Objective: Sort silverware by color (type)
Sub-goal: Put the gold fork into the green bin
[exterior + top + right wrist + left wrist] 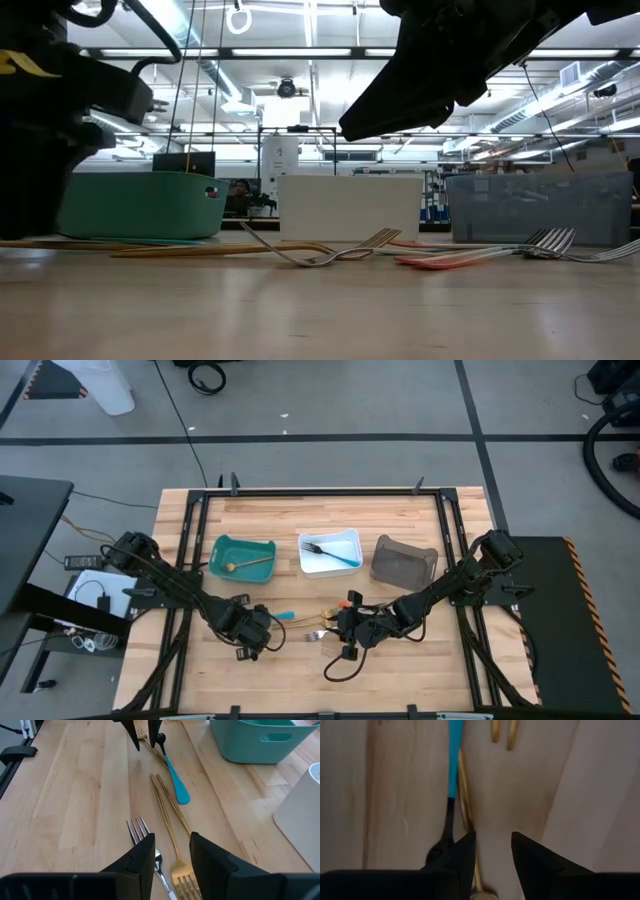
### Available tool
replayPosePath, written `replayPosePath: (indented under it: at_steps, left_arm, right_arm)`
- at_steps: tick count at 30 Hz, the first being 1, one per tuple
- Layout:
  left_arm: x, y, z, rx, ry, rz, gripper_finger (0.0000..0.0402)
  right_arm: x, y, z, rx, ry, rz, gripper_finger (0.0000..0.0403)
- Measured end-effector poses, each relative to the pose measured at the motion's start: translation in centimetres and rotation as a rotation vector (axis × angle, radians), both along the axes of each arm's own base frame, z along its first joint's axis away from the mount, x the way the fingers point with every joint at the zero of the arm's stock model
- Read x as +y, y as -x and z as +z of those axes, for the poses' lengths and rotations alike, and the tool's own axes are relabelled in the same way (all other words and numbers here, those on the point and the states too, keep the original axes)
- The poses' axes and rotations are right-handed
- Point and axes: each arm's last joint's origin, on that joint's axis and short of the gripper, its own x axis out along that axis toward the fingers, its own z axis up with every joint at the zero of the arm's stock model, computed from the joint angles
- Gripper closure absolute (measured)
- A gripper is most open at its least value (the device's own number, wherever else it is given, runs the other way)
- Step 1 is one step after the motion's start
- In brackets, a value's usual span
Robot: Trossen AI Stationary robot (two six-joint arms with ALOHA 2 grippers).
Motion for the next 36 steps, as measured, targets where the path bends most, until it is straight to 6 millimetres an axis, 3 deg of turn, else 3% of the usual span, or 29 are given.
replayPosePath:
  at_steps: [36]
  left_arm:
    - [2.2, 0.6, -0.1, 0.096, -0.138, 0.193, 0.0267]
  right_arm:
    - [0.0, 0.0, 0.0, -0.002, 0.001, -0.001, 0.0274]
